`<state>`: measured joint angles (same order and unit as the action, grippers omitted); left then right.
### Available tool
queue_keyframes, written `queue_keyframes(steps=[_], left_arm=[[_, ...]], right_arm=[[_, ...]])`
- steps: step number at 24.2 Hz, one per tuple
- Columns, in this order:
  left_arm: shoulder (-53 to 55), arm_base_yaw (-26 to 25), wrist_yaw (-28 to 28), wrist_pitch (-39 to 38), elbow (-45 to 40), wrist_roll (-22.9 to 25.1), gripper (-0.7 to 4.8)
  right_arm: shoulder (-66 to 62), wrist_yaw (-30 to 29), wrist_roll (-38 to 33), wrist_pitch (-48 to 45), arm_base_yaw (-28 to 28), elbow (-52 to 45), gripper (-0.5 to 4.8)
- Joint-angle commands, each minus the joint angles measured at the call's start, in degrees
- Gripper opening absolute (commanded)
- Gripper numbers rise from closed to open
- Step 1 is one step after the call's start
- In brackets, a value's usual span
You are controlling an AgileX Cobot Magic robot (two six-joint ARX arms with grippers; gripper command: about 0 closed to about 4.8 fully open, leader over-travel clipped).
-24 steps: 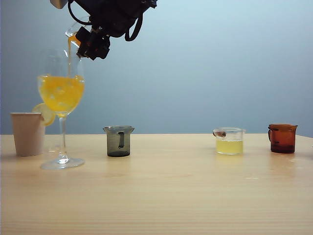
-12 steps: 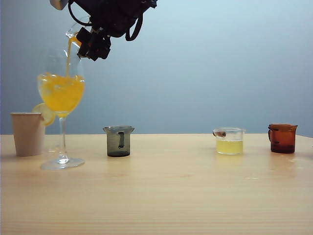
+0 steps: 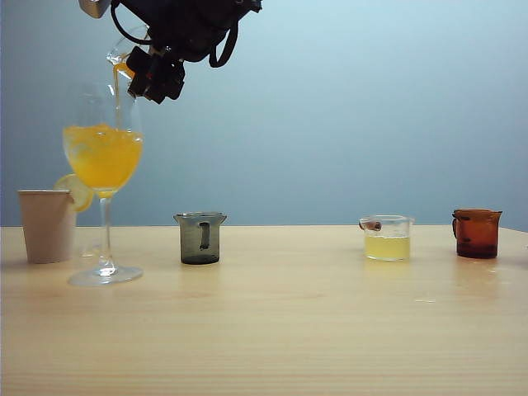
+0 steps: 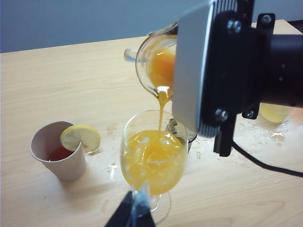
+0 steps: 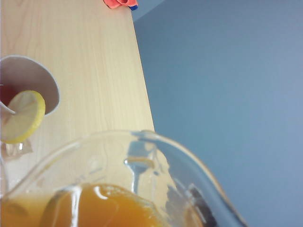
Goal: Pick up the second measuring cup from the left, pour the orange juice inside into the goblet, and finally put the measuring cup back in its original place.
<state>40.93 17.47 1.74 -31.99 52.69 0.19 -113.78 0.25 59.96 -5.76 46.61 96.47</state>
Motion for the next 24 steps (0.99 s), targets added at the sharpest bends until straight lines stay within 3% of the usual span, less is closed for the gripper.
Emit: queue_keyframes(steps=[1,24], left_arm=[[-0.1,0.1,0.2,0.8,0.2,-0.2,-0.03],[-0.1,0.1,0.2,0.8,0.2,-0.2,-0.03]], right_arm=[[0.4,0.3,0.3,-2.0,0.2,0.4,2.11],[0.4,1.4,4.7,-2.0,0.3,0.4,2.11]])
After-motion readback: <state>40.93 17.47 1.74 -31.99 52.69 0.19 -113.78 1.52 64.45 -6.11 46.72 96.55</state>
